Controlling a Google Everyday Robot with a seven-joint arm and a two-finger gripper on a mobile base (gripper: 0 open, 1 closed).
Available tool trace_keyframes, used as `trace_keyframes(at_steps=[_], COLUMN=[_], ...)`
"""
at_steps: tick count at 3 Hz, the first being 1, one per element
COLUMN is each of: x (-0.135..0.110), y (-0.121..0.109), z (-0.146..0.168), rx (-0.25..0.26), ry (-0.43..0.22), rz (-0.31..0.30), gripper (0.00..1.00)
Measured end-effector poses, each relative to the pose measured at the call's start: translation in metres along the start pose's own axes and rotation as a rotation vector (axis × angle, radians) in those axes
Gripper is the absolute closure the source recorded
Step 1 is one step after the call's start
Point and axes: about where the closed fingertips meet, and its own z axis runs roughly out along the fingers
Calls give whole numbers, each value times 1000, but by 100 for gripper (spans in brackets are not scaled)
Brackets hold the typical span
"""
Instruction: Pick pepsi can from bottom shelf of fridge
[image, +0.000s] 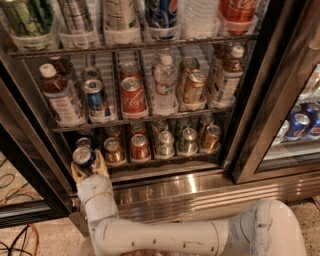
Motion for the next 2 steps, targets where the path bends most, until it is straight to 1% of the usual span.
trace_keyframes(at_steps=[1,2], x=[10,16], y=[6,10], z=[-47,-79], rx=[7,24], ry=[50,84], rz=[35,51], gripper=[100,100])
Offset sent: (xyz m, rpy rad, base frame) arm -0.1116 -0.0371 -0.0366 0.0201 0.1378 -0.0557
